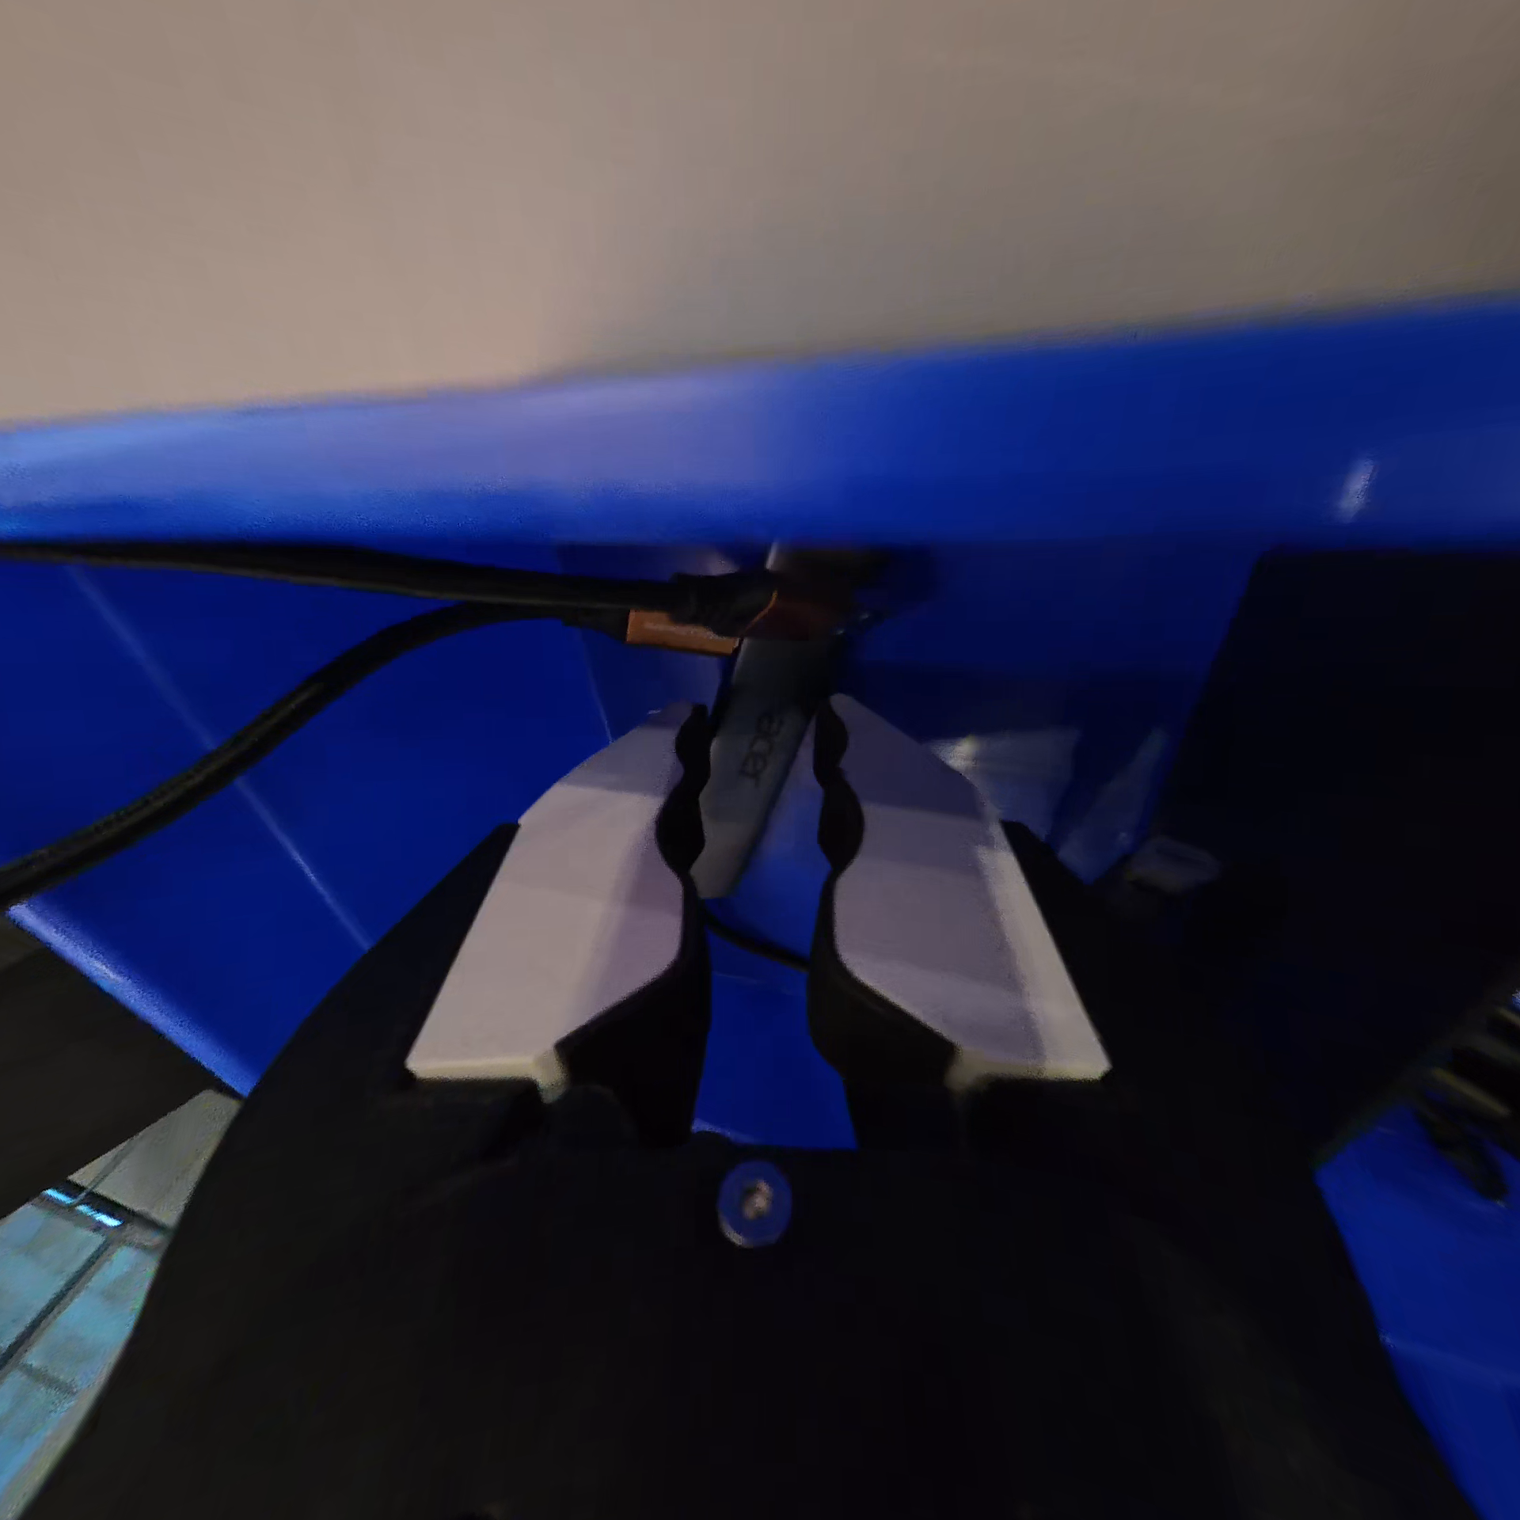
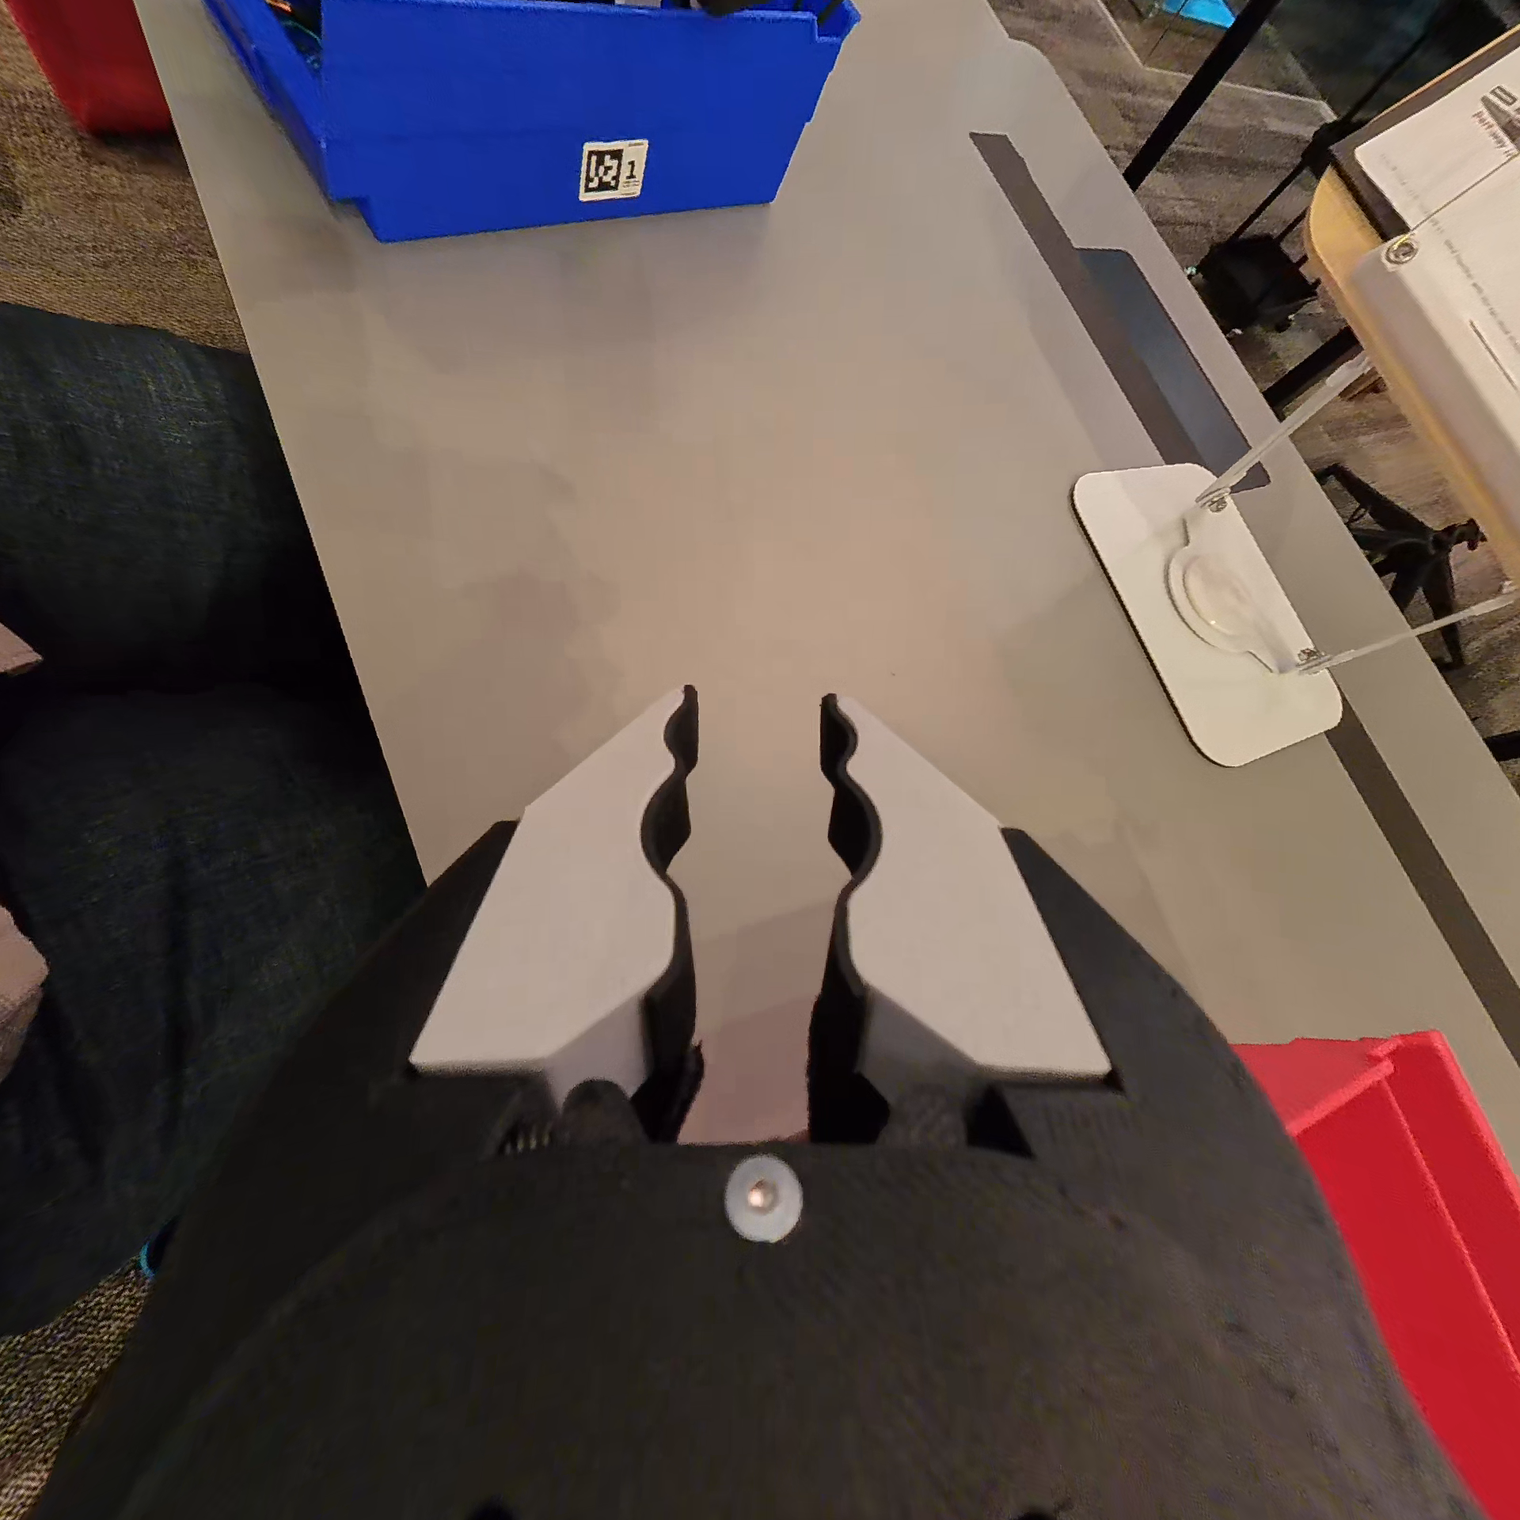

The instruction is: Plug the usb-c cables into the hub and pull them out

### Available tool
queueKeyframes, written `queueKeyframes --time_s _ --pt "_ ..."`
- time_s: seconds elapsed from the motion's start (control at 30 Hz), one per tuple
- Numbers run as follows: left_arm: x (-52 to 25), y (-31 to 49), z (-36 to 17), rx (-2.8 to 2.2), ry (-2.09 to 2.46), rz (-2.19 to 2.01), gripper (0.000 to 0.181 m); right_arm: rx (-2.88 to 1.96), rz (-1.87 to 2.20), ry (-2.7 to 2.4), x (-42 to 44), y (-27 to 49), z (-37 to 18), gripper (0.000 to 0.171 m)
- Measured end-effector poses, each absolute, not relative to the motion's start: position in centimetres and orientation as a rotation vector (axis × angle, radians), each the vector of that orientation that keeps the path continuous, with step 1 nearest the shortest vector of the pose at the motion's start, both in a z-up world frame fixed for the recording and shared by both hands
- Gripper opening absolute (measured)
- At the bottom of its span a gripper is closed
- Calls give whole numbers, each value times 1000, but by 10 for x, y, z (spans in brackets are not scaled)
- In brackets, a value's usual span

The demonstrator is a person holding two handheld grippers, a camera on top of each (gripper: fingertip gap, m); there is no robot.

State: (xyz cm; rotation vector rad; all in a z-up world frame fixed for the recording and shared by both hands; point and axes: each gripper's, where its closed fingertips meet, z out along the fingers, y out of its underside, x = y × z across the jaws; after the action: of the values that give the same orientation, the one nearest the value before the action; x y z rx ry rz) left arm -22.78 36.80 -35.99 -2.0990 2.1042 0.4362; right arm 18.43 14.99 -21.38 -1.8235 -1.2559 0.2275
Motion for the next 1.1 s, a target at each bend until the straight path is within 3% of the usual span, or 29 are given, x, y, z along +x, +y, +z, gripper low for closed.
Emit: queueKeyframes --time_s 0.77,1.1 --pt "-235 341 -258 -1965 1817 463 22 -1772 236 -1260 174 142 -209 28" --pt "-216 327 -199 -1855 1777 477 23 -1659 142 -1345 141 140 -203 39"
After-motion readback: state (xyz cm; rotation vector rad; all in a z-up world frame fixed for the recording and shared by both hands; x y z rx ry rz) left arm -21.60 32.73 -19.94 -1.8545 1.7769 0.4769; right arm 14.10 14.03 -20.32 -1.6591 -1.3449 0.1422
